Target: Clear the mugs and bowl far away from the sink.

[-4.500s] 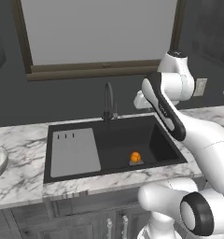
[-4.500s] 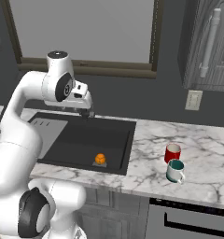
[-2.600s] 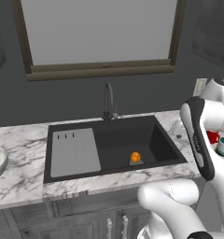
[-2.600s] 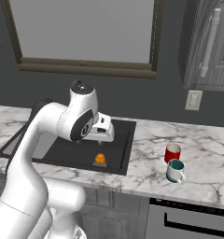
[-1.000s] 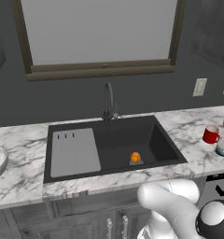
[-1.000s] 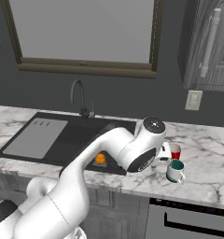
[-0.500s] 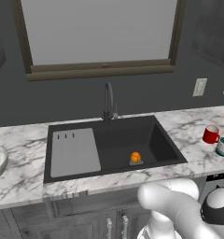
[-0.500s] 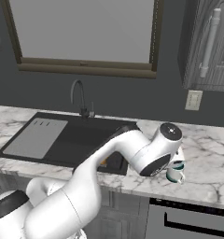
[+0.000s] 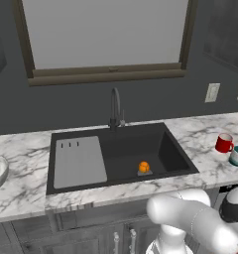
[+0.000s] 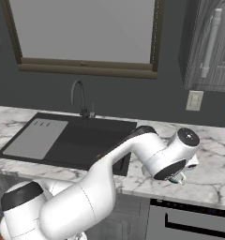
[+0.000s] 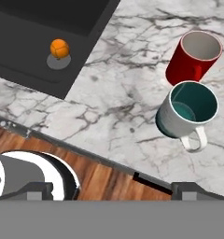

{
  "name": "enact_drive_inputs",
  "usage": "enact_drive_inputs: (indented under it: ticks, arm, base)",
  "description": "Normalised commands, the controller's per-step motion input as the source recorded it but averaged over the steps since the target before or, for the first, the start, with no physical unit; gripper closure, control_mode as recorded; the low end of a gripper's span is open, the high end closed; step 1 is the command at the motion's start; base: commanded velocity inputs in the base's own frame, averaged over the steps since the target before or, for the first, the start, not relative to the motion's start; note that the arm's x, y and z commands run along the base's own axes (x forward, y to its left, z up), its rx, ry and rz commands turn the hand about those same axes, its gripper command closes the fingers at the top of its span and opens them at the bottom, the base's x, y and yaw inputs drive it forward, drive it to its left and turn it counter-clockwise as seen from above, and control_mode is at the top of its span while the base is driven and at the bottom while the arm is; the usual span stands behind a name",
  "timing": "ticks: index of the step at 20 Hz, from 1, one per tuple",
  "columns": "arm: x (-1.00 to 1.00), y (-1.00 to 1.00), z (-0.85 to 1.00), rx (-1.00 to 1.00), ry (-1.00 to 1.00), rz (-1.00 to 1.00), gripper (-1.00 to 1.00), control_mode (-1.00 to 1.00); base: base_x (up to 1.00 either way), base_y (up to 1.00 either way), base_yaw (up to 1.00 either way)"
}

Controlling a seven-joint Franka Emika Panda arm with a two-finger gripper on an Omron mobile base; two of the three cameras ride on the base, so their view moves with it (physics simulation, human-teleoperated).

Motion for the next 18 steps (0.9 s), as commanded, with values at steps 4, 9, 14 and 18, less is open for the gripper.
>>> enact_drive_inputs:
  ticks: [4, 9, 14, 18]
  arm:
    - [0.0, -0.21, -0.14, 0.0, 0.0, 0.06, -1.0, -1.0]
    - [0.04, -0.1, -0.21, 0.0, -0.01, 0.04, -1.0, -1.0]
    - [0.1, 0.0, -0.24, 0.0, -0.08, 0.02, -1.0, -1.0]
    - [0.06, 0.0, -0.13, 0.0, -0.16, 0.0, -1.0, -1.0]
  base:
    - [0.0, 0.0, 0.0]
    - [0.0, 0.0, 0.0]
    - [0.0, 0.0, 0.0]
    - [0.0, 0.0, 0.0]
